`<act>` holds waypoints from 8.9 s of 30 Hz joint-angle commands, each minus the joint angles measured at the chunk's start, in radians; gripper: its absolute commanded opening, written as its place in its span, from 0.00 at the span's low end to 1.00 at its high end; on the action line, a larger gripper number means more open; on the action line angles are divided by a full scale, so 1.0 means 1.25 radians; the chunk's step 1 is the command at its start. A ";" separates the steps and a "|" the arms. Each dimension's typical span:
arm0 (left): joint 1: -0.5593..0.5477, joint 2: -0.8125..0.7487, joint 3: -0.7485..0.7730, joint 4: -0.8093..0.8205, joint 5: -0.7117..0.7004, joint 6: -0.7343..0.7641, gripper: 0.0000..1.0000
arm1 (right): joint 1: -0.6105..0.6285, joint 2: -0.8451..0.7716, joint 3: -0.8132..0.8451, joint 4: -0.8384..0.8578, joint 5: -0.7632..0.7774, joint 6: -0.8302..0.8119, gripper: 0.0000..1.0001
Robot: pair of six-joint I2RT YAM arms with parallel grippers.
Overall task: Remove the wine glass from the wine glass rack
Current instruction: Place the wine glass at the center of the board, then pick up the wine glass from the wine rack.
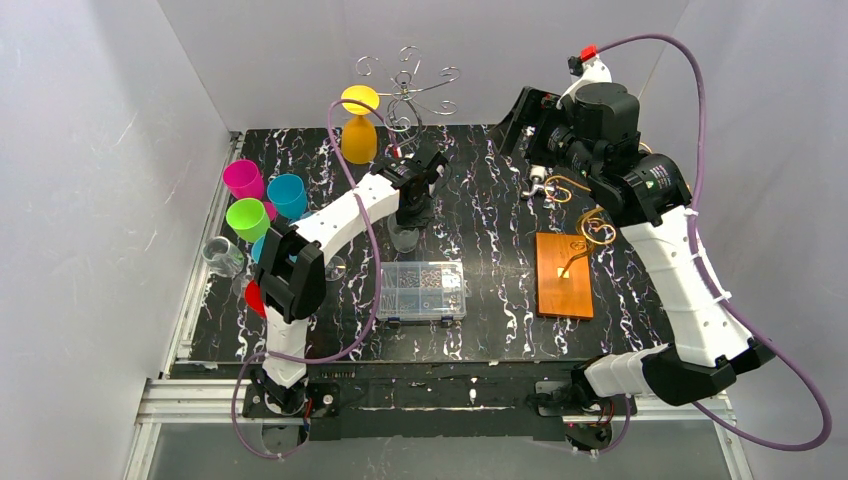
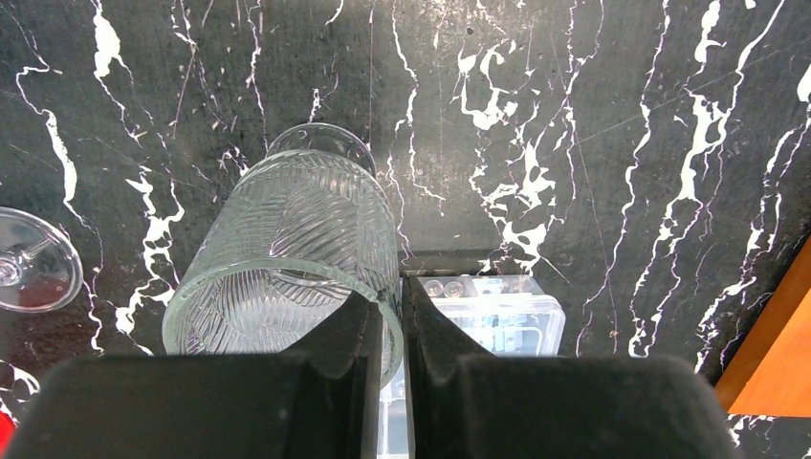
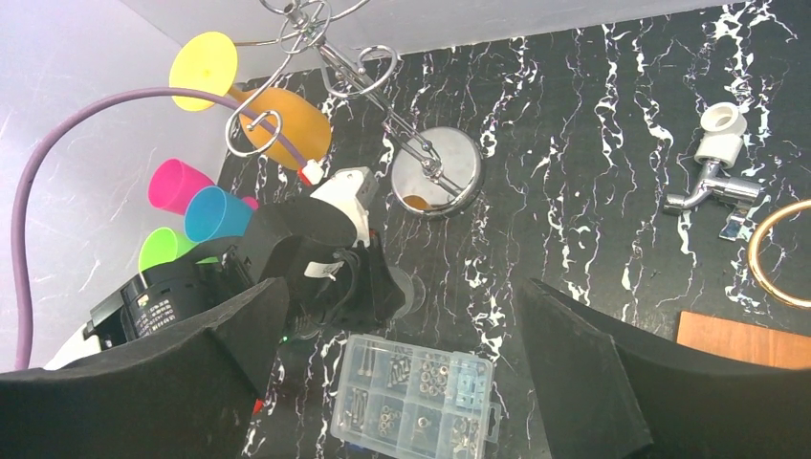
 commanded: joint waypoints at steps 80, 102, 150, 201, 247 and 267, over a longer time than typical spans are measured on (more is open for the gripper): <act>-0.037 0.000 0.038 0.004 -0.074 0.002 0.24 | 0.003 -0.032 -0.014 0.010 0.027 -0.008 0.98; -0.037 -0.045 0.076 -0.022 -0.073 0.020 0.28 | 0.003 -0.032 -0.003 0.005 0.034 -0.007 0.98; -0.037 -0.131 0.129 -0.158 -0.031 0.041 0.33 | 0.003 -0.023 0.077 -0.057 0.060 -0.016 0.98; 0.018 -0.147 0.195 -0.369 0.210 0.335 0.46 | 0.003 -0.053 -0.008 0.002 0.084 -0.064 1.00; 0.035 -0.286 0.277 -0.348 0.131 0.323 0.59 | 0.003 -0.042 -0.049 0.039 0.078 -0.096 1.00; 0.122 -0.064 0.630 -0.159 -0.133 0.380 0.98 | 0.003 0.002 0.002 -0.060 0.062 -0.121 1.00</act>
